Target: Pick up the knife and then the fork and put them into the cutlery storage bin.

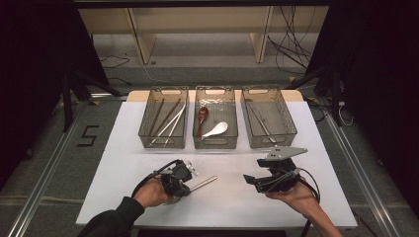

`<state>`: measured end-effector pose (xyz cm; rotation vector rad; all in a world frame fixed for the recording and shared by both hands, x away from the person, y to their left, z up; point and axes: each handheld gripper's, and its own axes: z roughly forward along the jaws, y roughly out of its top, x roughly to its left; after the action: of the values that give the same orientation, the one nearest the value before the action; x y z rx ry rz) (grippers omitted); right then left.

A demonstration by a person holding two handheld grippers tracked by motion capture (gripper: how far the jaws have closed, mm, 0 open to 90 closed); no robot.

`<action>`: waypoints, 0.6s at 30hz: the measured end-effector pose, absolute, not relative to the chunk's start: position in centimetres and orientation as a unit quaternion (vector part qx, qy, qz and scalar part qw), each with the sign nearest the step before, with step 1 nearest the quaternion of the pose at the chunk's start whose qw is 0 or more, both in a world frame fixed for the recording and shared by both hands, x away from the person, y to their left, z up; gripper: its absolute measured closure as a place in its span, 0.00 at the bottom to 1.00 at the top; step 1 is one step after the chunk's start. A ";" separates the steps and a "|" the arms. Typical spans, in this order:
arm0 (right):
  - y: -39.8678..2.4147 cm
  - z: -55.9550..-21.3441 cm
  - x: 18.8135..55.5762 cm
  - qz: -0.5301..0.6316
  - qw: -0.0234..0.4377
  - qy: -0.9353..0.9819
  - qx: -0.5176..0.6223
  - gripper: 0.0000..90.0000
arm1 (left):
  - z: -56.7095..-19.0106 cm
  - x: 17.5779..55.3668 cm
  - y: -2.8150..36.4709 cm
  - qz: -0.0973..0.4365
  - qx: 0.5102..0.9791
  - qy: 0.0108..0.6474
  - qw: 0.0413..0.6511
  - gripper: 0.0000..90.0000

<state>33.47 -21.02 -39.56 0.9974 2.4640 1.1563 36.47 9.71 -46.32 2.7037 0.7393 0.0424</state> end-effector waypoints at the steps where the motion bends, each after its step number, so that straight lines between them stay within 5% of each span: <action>1: -21.0 -39.6 33.5 0.396 0.121 0.844 0.342 0.32 | -46.3 36.5 9.7 0.012 0.952 0.258 0.167 0.94; 18: -21.0 -39.6 33.5 0.396 0.120 0.844 0.341 0.33 | -45.0 36.2 9.8 0.011 0.949 0.251 0.189 0.94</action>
<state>33.52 -20.97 -39.63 0.9960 2.4662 1.1586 36.18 9.85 -45.05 2.6690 0.7058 0.0313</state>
